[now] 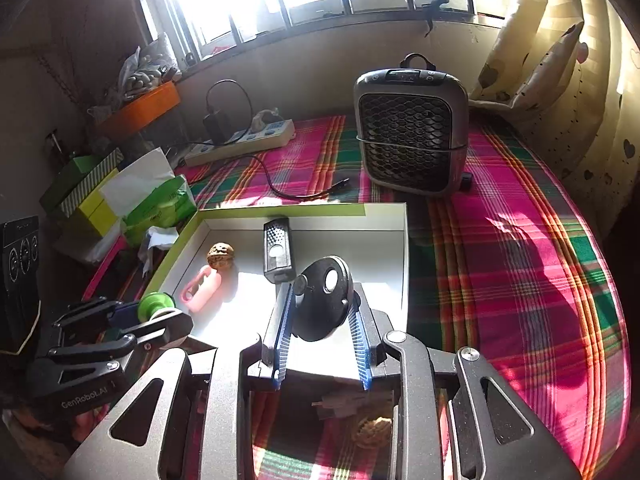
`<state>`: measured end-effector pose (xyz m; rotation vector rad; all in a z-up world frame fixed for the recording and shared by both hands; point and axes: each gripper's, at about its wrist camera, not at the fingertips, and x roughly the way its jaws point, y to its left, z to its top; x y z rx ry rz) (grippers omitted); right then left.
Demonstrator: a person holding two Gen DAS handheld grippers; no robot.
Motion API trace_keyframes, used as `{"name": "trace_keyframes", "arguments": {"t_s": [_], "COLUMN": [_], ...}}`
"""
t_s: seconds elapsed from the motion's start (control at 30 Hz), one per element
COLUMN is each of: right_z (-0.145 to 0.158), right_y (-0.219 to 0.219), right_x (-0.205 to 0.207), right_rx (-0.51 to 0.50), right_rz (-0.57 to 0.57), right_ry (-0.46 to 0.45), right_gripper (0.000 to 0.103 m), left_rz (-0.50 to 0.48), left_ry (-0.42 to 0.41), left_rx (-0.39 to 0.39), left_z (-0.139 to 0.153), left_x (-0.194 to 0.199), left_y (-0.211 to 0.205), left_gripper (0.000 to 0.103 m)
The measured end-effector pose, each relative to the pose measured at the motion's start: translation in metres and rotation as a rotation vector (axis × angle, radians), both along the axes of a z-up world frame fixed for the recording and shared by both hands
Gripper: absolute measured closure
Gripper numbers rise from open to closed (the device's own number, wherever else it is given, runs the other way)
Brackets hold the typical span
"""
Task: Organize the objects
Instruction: 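Carry the spool in the left tool and the disc in the right tool over the box, then lower the spool and disc onto the box floor and open both tools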
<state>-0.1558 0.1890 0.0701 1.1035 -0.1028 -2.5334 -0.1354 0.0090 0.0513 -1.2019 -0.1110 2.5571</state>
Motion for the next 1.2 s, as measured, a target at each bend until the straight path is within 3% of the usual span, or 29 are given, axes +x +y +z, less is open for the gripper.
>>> {"name": "trace_keyframes", "arguments": {"t_s": [0.6,1.2], "right_z": [-0.023,-0.041], "right_y": [-0.011,-0.014], "right_x": [-0.062,-0.076], "right_rx": [0.065,0.091], "right_rz": [0.03,0.044], "right_ry": [-0.066,-0.108], "right_gripper": [0.075,0.075], "left_rz": [-0.003,-0.003], "left_ry": [-0.03,-0.063], "left_rx": [-0.009,-0.029], "left_z": [-0.015,-0.029], "left_x": [-0.041,-0.057], "left_y": [0.007,0.011], "left_gripper": [0.071,0.071]}}
